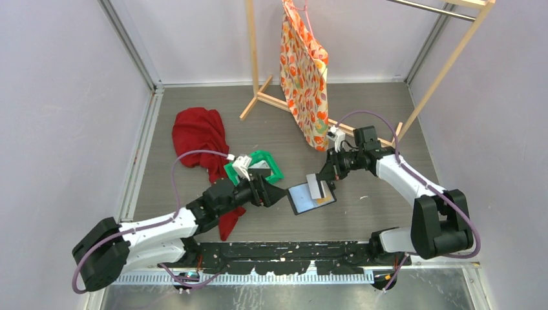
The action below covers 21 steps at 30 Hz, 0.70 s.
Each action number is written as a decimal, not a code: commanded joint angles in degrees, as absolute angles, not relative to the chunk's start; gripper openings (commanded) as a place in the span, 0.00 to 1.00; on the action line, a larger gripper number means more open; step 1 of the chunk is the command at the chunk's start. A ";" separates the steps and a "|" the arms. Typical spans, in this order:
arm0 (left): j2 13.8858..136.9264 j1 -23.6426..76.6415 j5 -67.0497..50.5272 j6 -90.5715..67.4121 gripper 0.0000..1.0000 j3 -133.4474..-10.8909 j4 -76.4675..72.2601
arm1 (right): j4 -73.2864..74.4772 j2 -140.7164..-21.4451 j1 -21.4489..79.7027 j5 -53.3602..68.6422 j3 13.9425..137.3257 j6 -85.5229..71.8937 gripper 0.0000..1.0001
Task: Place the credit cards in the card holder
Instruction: Insert the credit card into the card holder.
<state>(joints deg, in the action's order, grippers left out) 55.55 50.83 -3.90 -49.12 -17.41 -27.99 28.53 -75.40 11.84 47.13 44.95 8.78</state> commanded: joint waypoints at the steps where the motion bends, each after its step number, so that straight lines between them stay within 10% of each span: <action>1: 58.64 52.91 -0.59 -49.11 0.77 -15.82 -38.03 | 15.50 -77.46 11.54 48.08 44.18 -4.84 0.01; 21: 83.50 62.67 10.14 -52.71 0.53 -21.98 -42.80 | 12.54 -77.38 8.55 38.06 39.10 -17.76 0.01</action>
